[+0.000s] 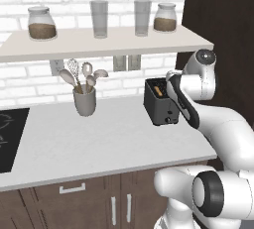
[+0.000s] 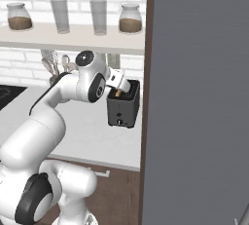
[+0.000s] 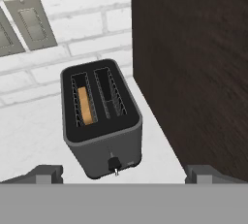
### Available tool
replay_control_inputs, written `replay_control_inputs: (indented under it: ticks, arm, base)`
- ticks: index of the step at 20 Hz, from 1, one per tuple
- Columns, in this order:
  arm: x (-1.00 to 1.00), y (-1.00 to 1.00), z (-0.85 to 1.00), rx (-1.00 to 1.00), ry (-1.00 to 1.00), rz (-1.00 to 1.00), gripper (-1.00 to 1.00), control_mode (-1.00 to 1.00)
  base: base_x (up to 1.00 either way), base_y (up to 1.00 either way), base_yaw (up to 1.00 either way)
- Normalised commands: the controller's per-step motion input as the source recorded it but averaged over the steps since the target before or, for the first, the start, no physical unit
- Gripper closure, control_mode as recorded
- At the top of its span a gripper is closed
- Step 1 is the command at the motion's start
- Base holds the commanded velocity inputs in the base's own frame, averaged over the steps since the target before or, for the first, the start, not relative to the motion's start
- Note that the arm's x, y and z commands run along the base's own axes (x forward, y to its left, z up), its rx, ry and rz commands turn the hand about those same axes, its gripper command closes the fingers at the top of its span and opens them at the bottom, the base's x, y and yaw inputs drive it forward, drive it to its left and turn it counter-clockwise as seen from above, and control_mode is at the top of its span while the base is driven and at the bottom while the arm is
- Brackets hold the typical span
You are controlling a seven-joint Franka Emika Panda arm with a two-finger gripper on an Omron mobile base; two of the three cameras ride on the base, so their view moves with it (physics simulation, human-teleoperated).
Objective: Start the toaster. Once the lever pops up, take the bread to the plate on the dining counter.
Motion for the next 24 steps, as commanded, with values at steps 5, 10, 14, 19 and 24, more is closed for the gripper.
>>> replay_control_inputs:
  ticks: [5,10,14,19,24]
  arm:
    - [0.0,0.0,0.0,0.0,0.0,0.0,-1.0,-1.0]
    - [0.0,0.0,0.0,0.0,0.0,0.0,-1.0,-1.0]
    - [0.0,0.0,0.0,0.0,0.0,0.0,-1.0,-1.0]
    - [0.0,0.0,0.0,0.0,0.0,0.0,-1.0,-1.0]
    - [0.0,0.0,0.0,0.0,0.0,0.0,-1.0,-1.0]
  base:
    - [0.0,0.0,0.0]
    - [0.0,0.0,0.0]
    - [0.0,0.0,0.0]
    - [0.0,0.0,0.0]
    - [0.0,0.0,0.0]
